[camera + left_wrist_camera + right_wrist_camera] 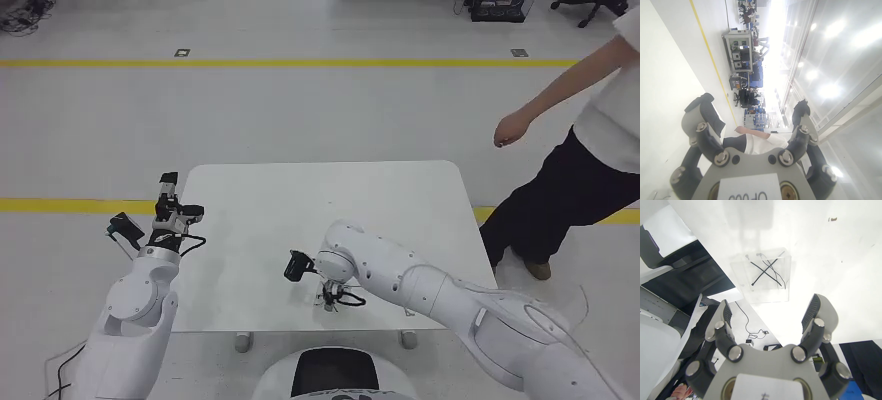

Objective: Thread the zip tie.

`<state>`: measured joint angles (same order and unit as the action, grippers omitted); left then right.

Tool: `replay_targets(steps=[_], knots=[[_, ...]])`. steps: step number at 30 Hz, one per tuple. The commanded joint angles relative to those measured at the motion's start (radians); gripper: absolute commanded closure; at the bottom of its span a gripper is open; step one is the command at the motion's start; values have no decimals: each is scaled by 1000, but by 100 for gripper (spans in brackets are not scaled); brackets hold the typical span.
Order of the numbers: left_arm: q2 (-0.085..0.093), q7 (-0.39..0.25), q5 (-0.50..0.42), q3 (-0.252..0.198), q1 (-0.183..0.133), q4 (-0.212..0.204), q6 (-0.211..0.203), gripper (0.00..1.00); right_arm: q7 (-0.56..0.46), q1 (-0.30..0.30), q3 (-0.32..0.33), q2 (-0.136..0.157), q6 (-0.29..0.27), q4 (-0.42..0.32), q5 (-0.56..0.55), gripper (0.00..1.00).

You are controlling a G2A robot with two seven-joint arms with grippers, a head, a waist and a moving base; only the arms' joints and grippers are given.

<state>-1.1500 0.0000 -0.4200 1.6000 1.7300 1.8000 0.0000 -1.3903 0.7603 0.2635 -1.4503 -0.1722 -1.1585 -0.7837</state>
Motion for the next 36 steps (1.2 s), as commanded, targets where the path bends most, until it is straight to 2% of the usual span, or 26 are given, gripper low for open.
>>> replay_targets(steps=[1,12,15,18,28,36], knots=[[0,0,0,0,0,0,0,0,6,10,2,-2,5,0,4,0],[0,0,0,0,0,0,0,0,25,20,6,-6,10,15,6,0],[0,0,0,0,0,0,0,0,74,40,8,-7,53,24,-12,0],[0,0,0,0,0,0,0,0,112,54,21,-8,66,21,-11,0],[0,0,0,0,0,0,0,0,122,57,23,-7,69,21,-13,0],[0,0,0,0,0,0,0,0,131,71,50,5,75,4,-39,0]])
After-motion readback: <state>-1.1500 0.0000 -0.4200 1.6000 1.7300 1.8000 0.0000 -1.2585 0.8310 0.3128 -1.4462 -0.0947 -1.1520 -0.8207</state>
